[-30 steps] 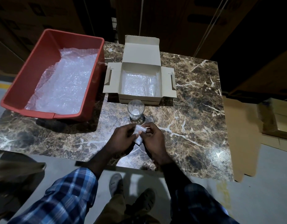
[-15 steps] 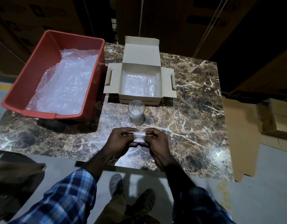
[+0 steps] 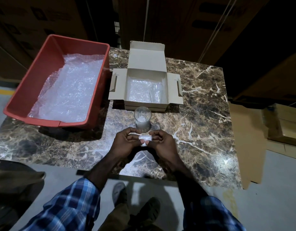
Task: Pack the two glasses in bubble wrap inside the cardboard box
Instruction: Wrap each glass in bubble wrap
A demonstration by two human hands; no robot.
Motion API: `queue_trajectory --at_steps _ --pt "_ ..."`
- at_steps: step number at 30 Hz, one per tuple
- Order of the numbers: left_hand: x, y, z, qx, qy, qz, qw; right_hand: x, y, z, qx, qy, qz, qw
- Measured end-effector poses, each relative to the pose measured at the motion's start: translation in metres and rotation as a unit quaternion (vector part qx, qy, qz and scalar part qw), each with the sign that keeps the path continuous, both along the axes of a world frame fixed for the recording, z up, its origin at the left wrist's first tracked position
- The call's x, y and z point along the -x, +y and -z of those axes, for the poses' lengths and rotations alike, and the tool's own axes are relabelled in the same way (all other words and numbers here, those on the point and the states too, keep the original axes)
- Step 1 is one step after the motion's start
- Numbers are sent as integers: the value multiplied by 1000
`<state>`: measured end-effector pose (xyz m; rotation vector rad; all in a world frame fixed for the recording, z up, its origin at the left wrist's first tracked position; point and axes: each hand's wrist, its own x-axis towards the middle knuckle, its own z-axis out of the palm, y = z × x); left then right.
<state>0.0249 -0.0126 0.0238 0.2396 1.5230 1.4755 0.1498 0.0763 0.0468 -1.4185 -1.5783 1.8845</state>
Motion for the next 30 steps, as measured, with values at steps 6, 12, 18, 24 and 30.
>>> queue_trajectory --at_steps 6,12,18,24,30 --pt "14 12 -18 -14 224 -38 974 12 21 -63 -133 -22 8 991" --pt "33 27 -16 -15 403 23 915 51 57 -56 -364 -191 -132 902" --pt "42 37 -9 -13 434 80 897 83 61 -54 -437 -317 -294 789" --pt "45 37 -6 -13 435 72 898 91 59 -50 -493 -352 -342 718" --pt "46 38 -4 -27 445 65 893 94 55 -52 -511 -356 -348 701"
